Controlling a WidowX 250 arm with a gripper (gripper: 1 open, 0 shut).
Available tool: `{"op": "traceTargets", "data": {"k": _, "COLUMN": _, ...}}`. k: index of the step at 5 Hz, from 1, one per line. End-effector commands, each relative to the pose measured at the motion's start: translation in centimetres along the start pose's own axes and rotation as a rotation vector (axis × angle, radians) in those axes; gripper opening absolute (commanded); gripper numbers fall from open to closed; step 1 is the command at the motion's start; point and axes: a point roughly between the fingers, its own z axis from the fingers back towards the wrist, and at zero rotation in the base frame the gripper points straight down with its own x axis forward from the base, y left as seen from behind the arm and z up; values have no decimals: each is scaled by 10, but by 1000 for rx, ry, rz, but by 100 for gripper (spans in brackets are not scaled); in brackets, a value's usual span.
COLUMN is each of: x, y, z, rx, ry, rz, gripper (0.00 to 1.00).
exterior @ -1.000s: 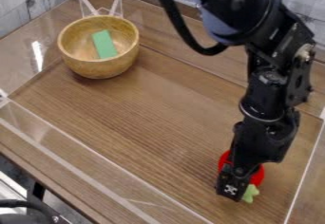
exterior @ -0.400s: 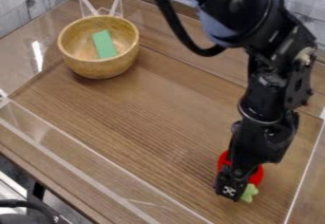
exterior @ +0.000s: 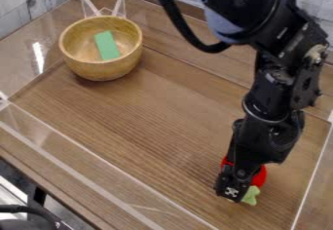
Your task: Put the green object in the brown bowl
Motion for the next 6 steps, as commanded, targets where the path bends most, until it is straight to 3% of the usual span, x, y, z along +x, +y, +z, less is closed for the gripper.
{"op": "traceTargets", "data": {"k": 1, "x": 2, "y": 5, "z": 14, "rx": 49, "ry": -25, "rz": 11, "gripper": 100}}
{"op": "traceTargets", "data": {"k": 5, "x": -4, "y": 8, "z": 14, "rx": 57, "ry": 5, "rz": 46, "gripper": 100}}
{"op": "traceTargets", "data": {"k": 6, "x": -6, "y": 8, "z": 15, "rx": 62, "ry": 13, "rz": 55, "gripper": 0}}
